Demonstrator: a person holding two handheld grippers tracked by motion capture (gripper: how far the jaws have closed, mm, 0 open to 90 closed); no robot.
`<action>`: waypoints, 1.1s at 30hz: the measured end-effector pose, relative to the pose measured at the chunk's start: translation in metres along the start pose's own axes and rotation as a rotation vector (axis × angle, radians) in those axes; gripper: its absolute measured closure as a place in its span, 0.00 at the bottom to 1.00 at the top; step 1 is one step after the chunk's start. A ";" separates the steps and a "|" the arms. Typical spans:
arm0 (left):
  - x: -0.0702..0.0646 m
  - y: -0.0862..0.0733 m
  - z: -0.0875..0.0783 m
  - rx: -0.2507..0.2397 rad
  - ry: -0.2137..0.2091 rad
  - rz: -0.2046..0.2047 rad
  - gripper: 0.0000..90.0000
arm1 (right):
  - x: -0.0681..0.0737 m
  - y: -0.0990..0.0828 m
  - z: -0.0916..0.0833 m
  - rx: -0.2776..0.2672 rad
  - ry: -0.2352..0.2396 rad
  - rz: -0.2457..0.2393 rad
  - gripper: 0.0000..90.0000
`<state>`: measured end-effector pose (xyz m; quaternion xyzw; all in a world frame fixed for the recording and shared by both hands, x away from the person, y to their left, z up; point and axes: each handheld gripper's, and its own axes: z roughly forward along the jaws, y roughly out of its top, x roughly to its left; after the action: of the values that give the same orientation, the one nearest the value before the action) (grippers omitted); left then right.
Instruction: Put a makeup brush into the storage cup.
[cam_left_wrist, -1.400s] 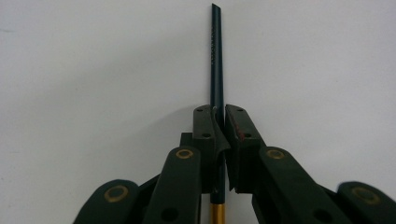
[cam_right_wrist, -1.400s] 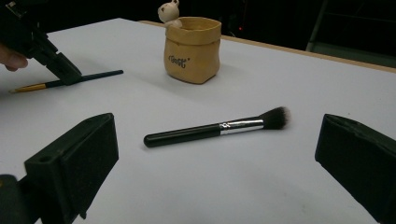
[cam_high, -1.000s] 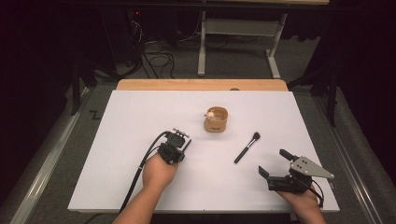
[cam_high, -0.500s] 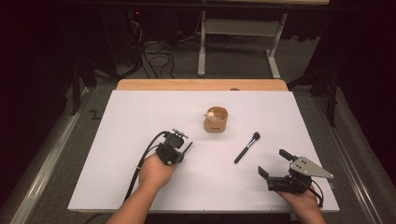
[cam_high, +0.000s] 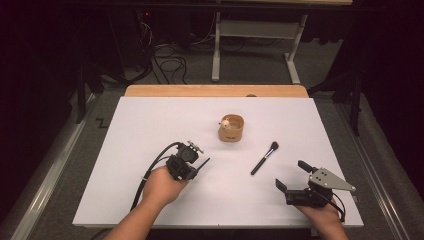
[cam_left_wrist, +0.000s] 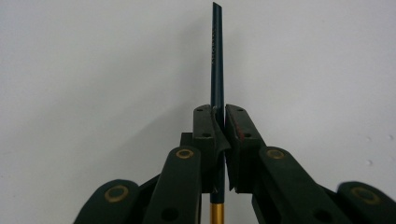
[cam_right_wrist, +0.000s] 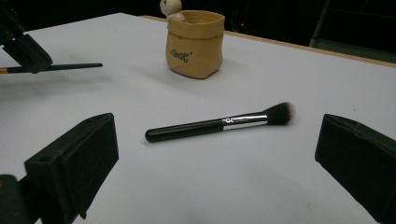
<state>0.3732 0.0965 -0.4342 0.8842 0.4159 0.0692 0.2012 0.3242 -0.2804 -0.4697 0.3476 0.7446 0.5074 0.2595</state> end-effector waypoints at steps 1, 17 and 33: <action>-0.002 0.000 -0.002 0.003 -0.005 0.013 0.93 | 0.000 0.000 0.000 0.001 0.001 0.001 0.00; -0.020 0.000 -0.017 0.053 -0.069 0.182 0.93 | 0.003 -0.001 0.002 0.012 0.012 -0.003 0.01; -0.032 0.002 -0.015 0.080 -0.080 0.259 0.93 | 0.014 -0.001 0.005 0.017 0.067 -0.067 0.05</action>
<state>0.3500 0.0754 -0.4183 0.9398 0.2925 0.0424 0.1715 0.3186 -0.2665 -0.4731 0.3073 0.7684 0.5035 0.2483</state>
